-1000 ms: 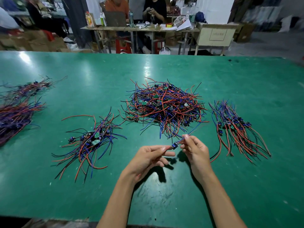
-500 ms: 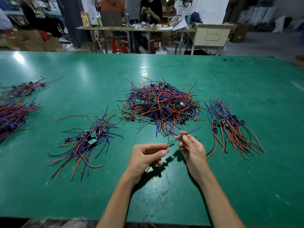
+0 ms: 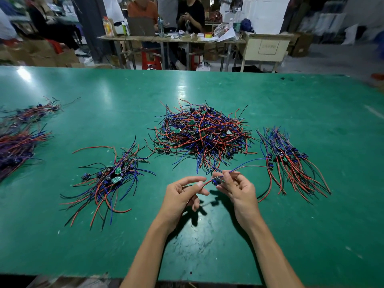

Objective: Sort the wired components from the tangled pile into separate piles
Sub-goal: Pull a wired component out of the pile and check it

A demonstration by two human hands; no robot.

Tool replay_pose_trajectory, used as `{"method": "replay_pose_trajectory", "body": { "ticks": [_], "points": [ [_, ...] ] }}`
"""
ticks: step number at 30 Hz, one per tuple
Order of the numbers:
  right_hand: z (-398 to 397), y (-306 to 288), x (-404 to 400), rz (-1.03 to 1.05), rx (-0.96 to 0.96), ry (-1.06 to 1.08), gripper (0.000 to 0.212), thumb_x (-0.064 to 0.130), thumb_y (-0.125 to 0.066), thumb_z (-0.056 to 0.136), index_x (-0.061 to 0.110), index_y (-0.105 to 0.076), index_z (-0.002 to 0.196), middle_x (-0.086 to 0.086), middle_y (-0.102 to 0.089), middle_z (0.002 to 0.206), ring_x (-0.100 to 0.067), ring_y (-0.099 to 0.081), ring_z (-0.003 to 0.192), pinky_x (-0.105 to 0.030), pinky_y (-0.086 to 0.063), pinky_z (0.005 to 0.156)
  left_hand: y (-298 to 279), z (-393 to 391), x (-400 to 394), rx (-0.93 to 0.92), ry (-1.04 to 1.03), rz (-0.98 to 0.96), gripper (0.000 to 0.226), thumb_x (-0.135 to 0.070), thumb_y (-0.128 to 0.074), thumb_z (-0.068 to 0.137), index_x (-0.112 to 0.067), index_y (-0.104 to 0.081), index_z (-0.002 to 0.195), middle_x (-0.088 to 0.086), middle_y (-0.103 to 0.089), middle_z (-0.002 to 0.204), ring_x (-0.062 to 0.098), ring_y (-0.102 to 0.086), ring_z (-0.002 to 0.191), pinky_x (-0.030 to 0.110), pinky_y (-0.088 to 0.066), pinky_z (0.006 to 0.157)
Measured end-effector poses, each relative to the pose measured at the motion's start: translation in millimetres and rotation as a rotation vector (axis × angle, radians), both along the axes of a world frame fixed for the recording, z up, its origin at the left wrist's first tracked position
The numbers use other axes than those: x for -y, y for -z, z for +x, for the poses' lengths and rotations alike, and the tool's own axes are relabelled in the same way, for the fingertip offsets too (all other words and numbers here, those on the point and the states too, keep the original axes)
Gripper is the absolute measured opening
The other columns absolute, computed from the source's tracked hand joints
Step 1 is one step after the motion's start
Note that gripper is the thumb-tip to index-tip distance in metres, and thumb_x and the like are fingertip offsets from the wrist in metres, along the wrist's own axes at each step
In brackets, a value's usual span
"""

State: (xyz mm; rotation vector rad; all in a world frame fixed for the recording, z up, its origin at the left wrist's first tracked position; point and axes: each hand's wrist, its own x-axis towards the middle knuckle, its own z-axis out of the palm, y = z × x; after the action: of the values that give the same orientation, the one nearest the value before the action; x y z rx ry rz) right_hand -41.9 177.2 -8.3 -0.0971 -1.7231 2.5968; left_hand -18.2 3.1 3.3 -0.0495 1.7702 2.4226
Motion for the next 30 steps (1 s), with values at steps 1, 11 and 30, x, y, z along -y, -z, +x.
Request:
{"method": "replay_pose_trajectory", "body": {
  "ticks": [1,11,30],
  "points": [
    [-1,0,0,-0.063,0.036,0.007,0.019,0.025,-0.064,0.095,0.007,-0.061,0.1,-0.015,-0.077,0.1,-0.025,-0.076,0.09,-0.027,-0.06,0.071,0,0,0,0.001,-0.006,0.008,0.017,-0.016,-0.068,0.092,-0.009,-0.077,0.105,0.02,-0.073,0.084,0.015,-0.051,0.044,0.021,-0.045,0.045],
    [-106,-82,-116,0.959,0.133,0.539,0.029,0.032,-0.059,0.097,0.013,-0.071,0.115,-0.01,-0.073,0.082,-0.029,-0.071,0.072,-0.033,-0.055,0.065,-4,-10,7,0.137,-0.129,0.319,0.026,-0.019,-0.051,0.101,-0.005,-0.07,0.111,0.006,-0.069,0.081,0.01,-0.055,0.062,0.018,-0.052,0.061],
    [-104,-33,-116,1.842,-0.268,0.19,0.023,0.028,-0.053,0.099,0.017,-0.066,0.115,-0.007,-0.066,0.111,-0.029,-0.06,0.106,-0.043,-0.046,0.091,6,-17,13,0.189,-0.15,0.503,0.033,-0.025,-0.051,0.098,-0.012,-0.081,0.1,0.004,-0.069,0.083,0.009,-0.061,0.064,0.022,-0.056,0.059]
  ]
}}
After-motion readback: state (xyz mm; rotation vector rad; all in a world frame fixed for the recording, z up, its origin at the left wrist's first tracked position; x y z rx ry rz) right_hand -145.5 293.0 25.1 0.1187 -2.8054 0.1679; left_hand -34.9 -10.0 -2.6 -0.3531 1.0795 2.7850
